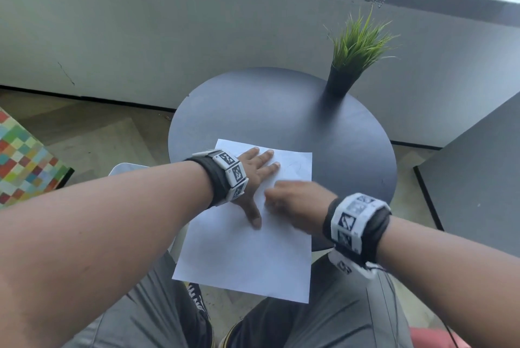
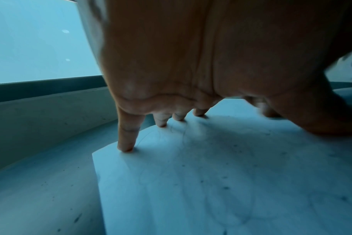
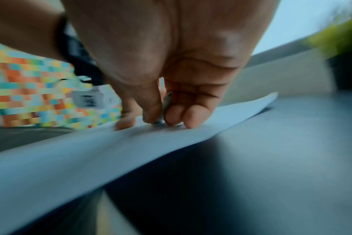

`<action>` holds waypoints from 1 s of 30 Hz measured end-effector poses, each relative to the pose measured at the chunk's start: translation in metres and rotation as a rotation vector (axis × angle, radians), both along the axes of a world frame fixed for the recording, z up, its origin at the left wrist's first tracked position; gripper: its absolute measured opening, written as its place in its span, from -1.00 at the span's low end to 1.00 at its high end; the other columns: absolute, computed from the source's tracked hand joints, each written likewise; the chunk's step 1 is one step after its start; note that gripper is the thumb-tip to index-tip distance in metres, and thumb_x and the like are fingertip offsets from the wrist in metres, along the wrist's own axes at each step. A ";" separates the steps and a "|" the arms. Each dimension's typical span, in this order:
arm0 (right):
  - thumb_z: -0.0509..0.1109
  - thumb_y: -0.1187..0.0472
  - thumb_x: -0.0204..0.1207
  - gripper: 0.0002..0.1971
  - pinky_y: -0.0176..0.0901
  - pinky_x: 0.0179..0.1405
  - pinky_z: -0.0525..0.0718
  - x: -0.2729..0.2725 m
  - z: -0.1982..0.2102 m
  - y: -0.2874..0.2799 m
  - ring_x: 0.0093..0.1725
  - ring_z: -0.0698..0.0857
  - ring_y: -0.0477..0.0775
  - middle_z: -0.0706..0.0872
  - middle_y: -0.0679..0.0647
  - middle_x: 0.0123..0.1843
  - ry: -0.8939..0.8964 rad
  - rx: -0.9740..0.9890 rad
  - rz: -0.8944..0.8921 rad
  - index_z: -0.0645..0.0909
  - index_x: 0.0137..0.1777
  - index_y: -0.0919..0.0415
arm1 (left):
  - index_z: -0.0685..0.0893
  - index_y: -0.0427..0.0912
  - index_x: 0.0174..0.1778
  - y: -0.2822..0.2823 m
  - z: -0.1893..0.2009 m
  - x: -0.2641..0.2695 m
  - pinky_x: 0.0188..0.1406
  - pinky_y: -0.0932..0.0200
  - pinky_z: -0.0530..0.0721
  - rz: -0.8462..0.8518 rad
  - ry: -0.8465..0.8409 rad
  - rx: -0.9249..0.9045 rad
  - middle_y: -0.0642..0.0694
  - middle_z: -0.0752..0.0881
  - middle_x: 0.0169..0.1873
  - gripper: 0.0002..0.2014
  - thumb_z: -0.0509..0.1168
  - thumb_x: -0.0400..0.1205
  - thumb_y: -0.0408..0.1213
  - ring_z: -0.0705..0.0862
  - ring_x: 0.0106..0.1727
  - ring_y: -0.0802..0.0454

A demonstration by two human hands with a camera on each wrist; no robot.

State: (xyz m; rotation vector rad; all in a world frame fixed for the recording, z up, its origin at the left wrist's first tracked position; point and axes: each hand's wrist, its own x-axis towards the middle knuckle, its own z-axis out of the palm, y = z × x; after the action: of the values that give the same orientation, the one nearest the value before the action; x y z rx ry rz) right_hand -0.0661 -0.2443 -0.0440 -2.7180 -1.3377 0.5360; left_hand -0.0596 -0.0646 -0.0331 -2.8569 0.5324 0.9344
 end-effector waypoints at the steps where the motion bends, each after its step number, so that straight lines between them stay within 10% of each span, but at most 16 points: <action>1: 0.26 0.21 0.58 -0.81 -0.13 -0.18 0.40 -0.011 -0.001 0.000 -0.02 0.56 0.08 0.51 -0.02 -0.03 0.065 -0.005 0.087 0.53 0.16 0.05 | -0.34 0.07 0.72 0.000 0.000 0.000 0.62 -0.33 -0.03 -0.003 -0.003 0.003 0.04 -0.40 0.70 0.41 0.53 0.23 0.42 -0.37 0.71 -0.09; 16: 0.13 0.00 0.66 -0.84 0.06 0.01 0.64 0.036 0.002 -0.025 0.06 0.64 0.22 0.63 0.03 0.00 -0.138 -0.036 -0.300 0.46 0.04 0.04 | -0.36 0.11 0.71 0.000 0.000 -0.001 0.61 -0.39 -0.05 0.021 0.018 -0.009 0.05 -0.41 0.69 0.39 0.52 0.25 0.41 -0.40 0.70 -0.09; 21: 0.16 0.09 0.62 -0.89 -0.01 -0.20 0.55 -0.015 0.004 -0.005 0.00 0.61 0.13 0.57 -0.01 -0.01 -0.009 -0.026 -0.065 0.46 0.07 0.02 | -0.34 0.10 0.72 0.000 0.002 -0.005 0.60 -0.39 -0.03 0.025 0.007 -0.008 0.05 -0.40 0.69 0.38 0.52 0.25 0.40 -0.38 0.71 -0.08; 26: 0.21 0.00 0.62 -0.85 0.00 0.07 0.63 0.038 0.011 -0.021 0.12 0.62 0.17 0.68 0.04 0.10 -0.002 -0.019 -0.495 0.54 0.06 -0.01 | -0.30 0.11 0.72 0.001 -0.002 -0.003 0.57 -0.52 -0.02 0.021 -0.017 0.004 0.06 -0.36 0.71 0.41 0.50 0.18 0.47 -0.33 0.72 -0.08; 30: 0.17 0.01 0.66 -0.81 -0.01 0.05 0.62 0.028 0.009 -0.015 0.09 0.60 0.19 0.67 0.10 0.08 -0.006 -0.041 -0.440 0.54 0.09 0.06 | -0.07 0.06 0.73 0.000 -0.003 -0.006 0.61 -0.43 0.02 0.047 -0.078 -0.038 0.07 -0.21 0.73 0.30 0.41 0.19 0.54 -0.23 0.73 -0.04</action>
State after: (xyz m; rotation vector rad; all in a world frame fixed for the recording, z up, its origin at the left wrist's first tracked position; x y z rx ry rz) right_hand -0.0382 -0.2597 -0.0351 -2.9151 -0.6930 0.5149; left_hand -0.0654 -0.0645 -0.0361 -2.9376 0.4820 0.8237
